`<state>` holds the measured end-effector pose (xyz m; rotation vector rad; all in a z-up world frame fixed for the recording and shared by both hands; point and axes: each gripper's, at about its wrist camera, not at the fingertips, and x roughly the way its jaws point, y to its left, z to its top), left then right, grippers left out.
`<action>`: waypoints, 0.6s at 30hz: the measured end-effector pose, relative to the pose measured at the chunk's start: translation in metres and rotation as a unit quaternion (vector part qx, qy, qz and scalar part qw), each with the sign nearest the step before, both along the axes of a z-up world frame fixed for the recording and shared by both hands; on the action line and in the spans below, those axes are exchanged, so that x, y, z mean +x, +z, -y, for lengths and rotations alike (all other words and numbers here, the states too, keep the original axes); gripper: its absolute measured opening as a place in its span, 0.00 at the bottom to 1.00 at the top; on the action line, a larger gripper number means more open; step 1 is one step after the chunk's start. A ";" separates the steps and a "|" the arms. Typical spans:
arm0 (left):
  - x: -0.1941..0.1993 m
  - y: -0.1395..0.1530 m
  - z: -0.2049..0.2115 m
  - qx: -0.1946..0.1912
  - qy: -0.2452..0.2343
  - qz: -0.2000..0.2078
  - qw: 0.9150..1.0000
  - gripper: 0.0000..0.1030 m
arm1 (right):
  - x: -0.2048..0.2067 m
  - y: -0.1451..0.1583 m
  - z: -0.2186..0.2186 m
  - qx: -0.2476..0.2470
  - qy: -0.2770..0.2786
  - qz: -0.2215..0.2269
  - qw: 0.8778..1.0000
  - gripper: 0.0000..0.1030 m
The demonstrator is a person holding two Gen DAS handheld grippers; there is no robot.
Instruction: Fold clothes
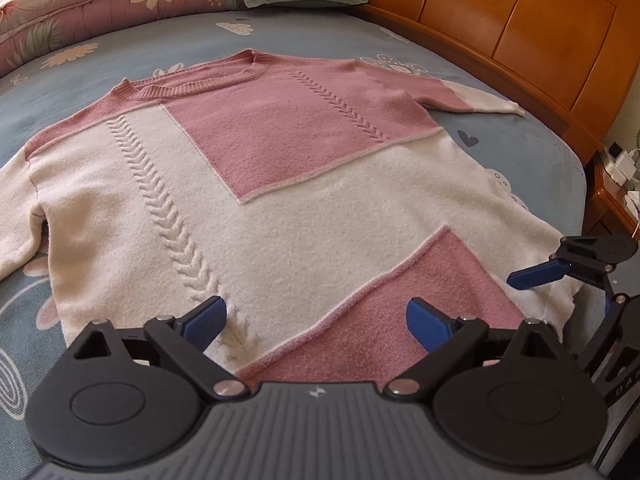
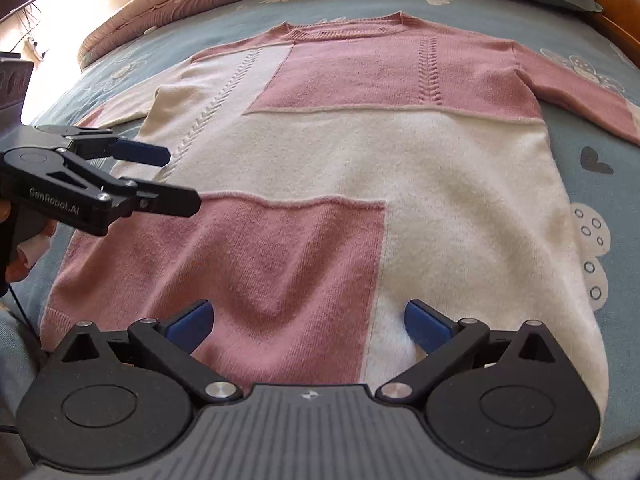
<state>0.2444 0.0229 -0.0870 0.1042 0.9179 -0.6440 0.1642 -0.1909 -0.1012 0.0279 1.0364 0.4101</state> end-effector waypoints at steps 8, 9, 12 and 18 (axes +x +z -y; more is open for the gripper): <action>-0.010 -0.001 0.018 0.016 -0.031 0.004 0.999 0.94 | 0.015 0.026 0.023 0.007 -0.021 0.034 0.999 1.00; -0.008 -0.003 0.018 0.020 -0.029 0.000 0.999 0.94 | 0.023 0.029 0.031 0.009 -0.036 0.047 0.998 1.00; -0.006 -0.009 0.015 0.021 -0.024 -0.007 0.999 0.94 | 0.047 0.035 0.063 0.031 -0.086 0.072 0.993 1.00; -0.003 -0.010 0.015 0.017 -0.024 -0.008 1.000 0.95 | 0.095 0.007 0.110 0.124 -0.148 0.012 0.981 1.00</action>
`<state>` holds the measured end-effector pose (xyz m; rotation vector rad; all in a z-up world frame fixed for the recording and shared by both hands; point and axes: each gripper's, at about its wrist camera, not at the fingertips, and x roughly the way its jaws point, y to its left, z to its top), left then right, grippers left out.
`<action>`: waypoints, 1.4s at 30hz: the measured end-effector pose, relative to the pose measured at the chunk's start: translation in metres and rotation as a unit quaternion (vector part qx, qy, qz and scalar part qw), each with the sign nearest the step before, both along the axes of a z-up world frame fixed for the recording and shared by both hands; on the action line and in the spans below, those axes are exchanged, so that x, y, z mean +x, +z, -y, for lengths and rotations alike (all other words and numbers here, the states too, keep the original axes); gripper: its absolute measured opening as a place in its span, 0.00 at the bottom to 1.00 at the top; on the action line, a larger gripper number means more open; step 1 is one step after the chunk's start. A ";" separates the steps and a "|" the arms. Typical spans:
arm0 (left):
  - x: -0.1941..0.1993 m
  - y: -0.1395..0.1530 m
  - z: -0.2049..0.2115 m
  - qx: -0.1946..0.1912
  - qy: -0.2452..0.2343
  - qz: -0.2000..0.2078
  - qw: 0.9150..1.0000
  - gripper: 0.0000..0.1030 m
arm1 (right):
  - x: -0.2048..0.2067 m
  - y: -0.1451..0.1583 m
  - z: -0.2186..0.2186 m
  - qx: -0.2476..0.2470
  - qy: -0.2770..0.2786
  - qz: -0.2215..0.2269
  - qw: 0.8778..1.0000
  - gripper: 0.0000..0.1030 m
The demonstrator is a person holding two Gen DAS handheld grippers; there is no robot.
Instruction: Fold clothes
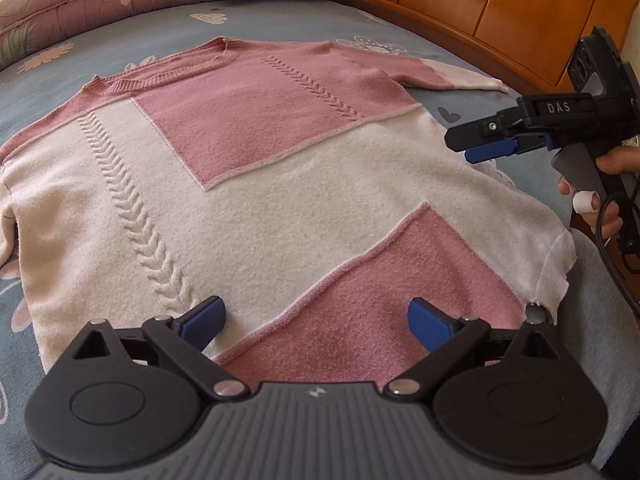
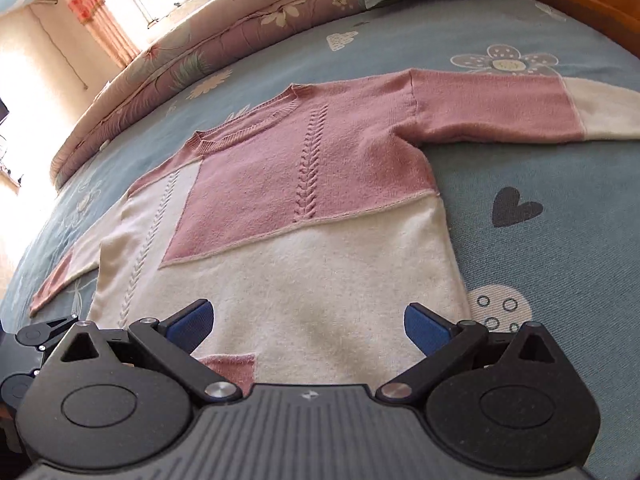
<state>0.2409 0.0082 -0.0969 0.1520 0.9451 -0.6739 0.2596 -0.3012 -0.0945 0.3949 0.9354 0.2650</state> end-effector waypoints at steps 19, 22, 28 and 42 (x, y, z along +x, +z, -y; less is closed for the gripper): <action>0.000 0.007 -0.007 -0.019 0.008 0.007 1.000 0.97 | -0.060 0.002 -0.042 -0.113 0.058 -0.019 0.992 1.00; 0.003 0.017 -0.019 -0.043 0.028 0.023 0.998 0.97 | -0.035 0.024 -0.044 -0.127 0.066 0.041 0.989 1.00; 0.014 0.019 -0.040 -0.071 0.074 0.027 0.994 0.97 | 0.057 0.030 -0.050 -0.177 0.072 0.152 0.970 1.00; 0.028 0.004 -0.046 -0.065 0.094 -0.003 0.993 0.97 | 0.085 -0.013 -0.040 -0.190 0.082 0.050 0.977 1.00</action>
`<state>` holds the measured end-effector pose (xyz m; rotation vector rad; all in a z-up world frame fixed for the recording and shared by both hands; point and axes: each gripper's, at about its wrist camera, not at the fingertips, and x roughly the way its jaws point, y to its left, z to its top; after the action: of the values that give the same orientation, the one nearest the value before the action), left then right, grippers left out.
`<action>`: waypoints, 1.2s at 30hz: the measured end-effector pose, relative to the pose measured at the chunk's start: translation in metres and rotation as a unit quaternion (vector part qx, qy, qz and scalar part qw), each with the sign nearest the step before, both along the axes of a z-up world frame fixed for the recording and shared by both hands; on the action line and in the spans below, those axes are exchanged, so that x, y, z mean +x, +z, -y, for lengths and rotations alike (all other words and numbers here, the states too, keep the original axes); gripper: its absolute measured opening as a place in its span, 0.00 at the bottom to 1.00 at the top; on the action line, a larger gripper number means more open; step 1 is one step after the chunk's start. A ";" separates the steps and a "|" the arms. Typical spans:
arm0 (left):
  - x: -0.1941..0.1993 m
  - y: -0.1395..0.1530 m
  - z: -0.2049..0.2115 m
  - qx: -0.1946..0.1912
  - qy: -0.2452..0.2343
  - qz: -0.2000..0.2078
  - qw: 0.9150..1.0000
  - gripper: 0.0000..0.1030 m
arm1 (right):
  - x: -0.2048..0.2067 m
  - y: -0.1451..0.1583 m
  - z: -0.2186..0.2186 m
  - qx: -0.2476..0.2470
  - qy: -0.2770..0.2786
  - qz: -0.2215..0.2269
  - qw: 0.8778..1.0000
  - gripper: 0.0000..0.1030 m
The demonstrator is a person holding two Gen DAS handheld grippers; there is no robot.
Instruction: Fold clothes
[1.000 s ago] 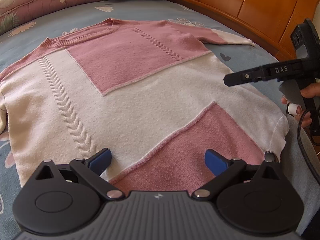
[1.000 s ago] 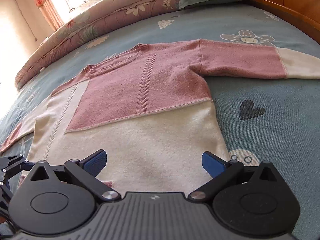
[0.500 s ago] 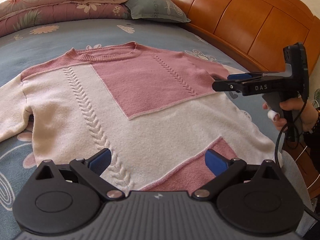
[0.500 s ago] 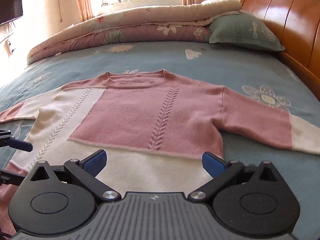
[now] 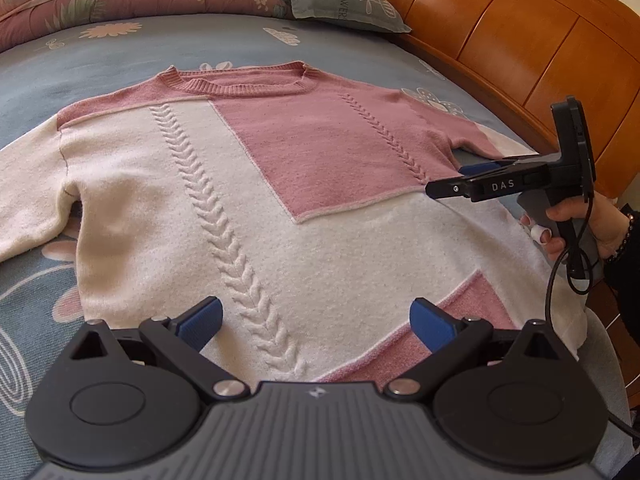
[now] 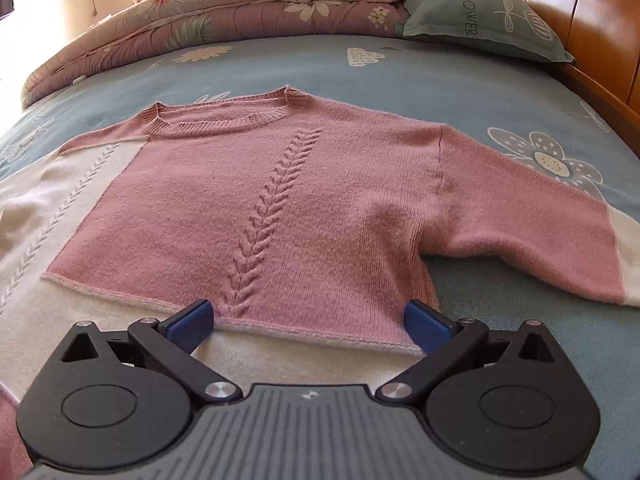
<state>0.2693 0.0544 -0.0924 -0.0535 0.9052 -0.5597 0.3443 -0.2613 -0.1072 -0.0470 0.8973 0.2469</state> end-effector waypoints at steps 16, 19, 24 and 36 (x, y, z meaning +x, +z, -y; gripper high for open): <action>-0.001 0.004 0.001 0.007 0.003 0.011 1.000 0.97 | 0.006 0.009 0.000 0.007 -0.003 -0.006 1.000 1.00; -0.004 0.007 0.003 0.004 -0.003 0.019 1.000 0.97 | -0.029 0.023 0.003 0.033 0.010 0.014 0.999 1.00; -0.007 0.005 0.013 0.018 -0.010 0.025 0.999 0.97 | -0.044 0.002 0.000 0.035 -0.004 -0.015 0.999 1.00; -0.011 0.005 0.020 0.021 -0.018 0.026 0.999 0.97 | -0.135 0.027 0.003 0.067 0.026 -0.014 0.997 1.00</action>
<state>0.2579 0.0343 -0.0877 0.0145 0.8681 -0.5729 0.2092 -0.2639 -0.0802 0.0568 0.9055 0.3571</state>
